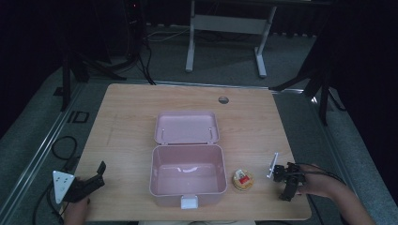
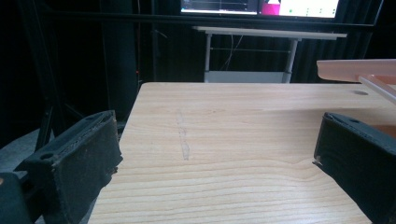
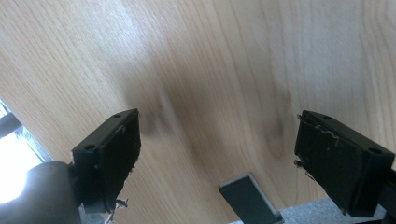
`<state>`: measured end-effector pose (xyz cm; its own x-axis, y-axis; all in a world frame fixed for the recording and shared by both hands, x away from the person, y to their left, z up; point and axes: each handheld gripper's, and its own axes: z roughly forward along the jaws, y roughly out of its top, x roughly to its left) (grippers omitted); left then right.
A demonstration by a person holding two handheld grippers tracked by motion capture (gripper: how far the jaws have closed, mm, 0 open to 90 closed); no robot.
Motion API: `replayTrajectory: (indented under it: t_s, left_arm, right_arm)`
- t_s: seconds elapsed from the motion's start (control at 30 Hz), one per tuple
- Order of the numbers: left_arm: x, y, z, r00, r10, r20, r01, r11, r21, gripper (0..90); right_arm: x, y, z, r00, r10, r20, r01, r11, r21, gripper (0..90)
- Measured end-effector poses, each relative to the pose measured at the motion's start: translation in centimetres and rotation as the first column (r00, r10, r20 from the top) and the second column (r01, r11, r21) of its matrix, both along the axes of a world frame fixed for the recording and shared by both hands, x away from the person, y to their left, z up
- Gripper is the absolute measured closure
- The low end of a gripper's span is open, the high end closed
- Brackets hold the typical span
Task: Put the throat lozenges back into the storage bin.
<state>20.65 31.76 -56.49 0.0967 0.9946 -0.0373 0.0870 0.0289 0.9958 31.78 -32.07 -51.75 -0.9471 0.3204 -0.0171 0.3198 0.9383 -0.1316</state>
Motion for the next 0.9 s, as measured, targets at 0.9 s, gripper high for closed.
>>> replayTrajectory:
  t_s: [0.9]
  left_arm:
    - [0.0,0.1,0.0,0.9999,-0.016,-0.001,0.016,0.9999,-0.005,0.9]
  right_arm:
    - [1.5,8.7,0.5,0.9838,0.177,0.027,-0.179,0.976,0.120,13.3]
